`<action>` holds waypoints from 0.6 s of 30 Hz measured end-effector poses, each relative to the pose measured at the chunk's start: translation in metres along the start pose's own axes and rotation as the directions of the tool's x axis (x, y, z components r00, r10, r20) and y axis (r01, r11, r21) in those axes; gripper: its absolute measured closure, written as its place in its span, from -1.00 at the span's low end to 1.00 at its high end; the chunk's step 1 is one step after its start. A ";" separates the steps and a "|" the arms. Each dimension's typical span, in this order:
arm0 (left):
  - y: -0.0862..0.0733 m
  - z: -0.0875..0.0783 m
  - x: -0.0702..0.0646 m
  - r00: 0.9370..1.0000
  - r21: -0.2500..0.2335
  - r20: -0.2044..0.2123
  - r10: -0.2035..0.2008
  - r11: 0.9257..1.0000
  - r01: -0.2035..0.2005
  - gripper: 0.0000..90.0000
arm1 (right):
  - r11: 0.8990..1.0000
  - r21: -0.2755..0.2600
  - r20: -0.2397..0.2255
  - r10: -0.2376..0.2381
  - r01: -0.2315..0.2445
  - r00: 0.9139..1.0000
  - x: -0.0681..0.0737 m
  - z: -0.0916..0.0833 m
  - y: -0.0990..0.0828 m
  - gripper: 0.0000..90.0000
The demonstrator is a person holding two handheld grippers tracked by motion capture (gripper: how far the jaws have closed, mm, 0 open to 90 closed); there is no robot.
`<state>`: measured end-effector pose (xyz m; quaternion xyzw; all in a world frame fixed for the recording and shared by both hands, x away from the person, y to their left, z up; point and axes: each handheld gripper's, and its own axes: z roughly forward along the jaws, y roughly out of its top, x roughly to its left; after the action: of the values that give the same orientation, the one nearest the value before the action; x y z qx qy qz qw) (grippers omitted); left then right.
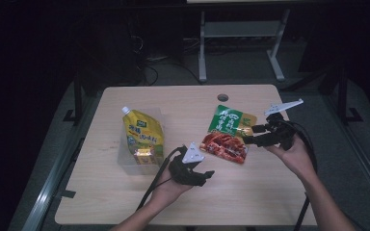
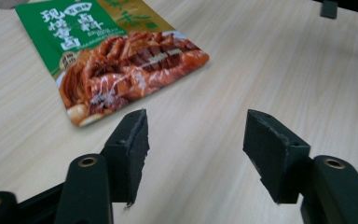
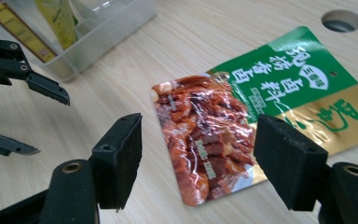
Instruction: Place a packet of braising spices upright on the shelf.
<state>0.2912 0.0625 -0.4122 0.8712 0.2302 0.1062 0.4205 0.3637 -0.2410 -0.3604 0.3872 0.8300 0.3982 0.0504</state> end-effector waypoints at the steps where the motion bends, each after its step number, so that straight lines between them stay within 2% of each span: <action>1: 0.002 0.002 0.002 1.000 -0.001 0.001 0.005 1.000 -0.005 -0.06 | 1.000 0.002 0.005 0.010 -0.010 1.000 -0.002 -0.001 0.000 -0.30; 11: 0.014 0.023 0.021 1.000 0.015 0.003 -0.022 1.000 0.022 0.26 | 0.998 0.007 0.038 0.064 -0.064 0.997 -0.019 0.000 0.002 -0.31; 17: 0.021 0.033 0.031 1.000 0.025 0.016 -0.014 1.000 0.013 0.47 | 0.999 0.012 0.057 0.048 -0.049 0.997 -0.023 -0.003 0.014 -0.32; 18: 0.022 0.034 0.032 1.000 0.025 0.018 -0.017 1.000 0.016 0.50 | 0.998 0.015 0.061 0.059 -0.060 0.996 -0.024 -0.002 0.016 -0.32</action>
<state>0.3391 0.0428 -0.4167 0.8753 0.2348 0.0921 0.4126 0.3888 -0.2527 -0.3531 0.4242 0.8195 0.3806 0.0602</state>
